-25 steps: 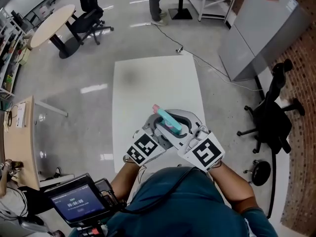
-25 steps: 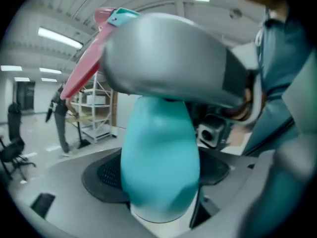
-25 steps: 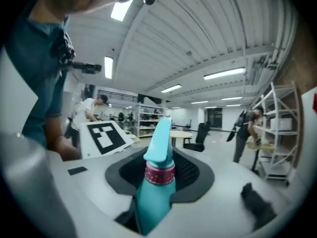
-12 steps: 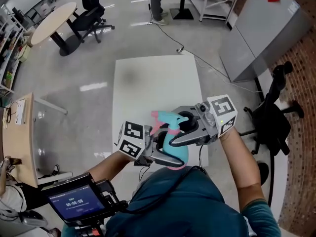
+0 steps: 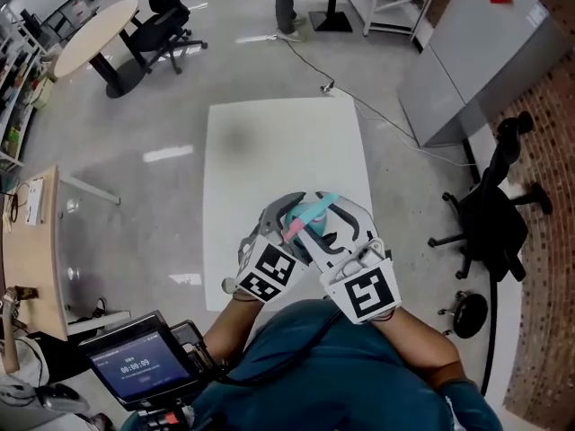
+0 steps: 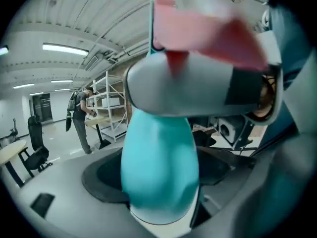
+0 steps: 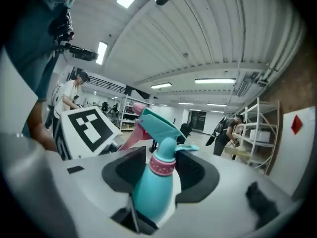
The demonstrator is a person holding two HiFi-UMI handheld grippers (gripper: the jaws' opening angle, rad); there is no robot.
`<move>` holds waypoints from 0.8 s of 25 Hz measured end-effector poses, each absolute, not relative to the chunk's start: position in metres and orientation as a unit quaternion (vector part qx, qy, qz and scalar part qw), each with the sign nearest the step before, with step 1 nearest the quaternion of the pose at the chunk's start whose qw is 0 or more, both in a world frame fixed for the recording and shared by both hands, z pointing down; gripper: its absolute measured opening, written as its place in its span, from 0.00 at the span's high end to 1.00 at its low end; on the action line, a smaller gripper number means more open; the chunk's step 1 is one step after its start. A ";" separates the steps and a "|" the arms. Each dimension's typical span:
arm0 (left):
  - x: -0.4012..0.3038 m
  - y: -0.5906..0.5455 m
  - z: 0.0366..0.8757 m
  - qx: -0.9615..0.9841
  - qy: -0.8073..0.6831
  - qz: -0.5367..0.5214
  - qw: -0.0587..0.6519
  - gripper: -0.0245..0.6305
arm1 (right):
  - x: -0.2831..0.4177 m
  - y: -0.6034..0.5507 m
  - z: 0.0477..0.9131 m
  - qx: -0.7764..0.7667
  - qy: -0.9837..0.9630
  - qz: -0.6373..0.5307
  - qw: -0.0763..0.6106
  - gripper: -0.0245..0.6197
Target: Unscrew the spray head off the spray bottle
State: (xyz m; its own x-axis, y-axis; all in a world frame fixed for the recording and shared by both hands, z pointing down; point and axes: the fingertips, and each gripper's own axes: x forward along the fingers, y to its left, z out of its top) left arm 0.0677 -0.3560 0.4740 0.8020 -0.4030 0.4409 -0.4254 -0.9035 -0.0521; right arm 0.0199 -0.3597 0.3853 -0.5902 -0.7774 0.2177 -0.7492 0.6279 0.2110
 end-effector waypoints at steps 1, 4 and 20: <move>0.069 -0.356 0.475 0.948 -0.214 0.233 0.015 0.36 | 0.018 -0.360 0.383 0.434 -0.891 -0.038 0.131 0.68; 0.071 -0.334 0.469 0.967 -0.137 0.209 0.041 0.36 | 0.010 -0.350 0.372 0.362 -0.930 0.045 0.056 0.73; 0.050 -0.286 0.469 0.963 0.100 0.100 0.229 0.36 | 0.068 -0.380 0.329 -0.021 -0.922 0.300 -0.245 0.74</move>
State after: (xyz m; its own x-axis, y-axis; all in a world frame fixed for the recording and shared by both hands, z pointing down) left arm 0.0502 -0.2859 0.4687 0.9599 0.2384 0.1475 0.1467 -0.8754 0.4605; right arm 0.0682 -0.3797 0.3288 -0.8789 -0.1082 -0.4646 0.1859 0.8193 -0.5424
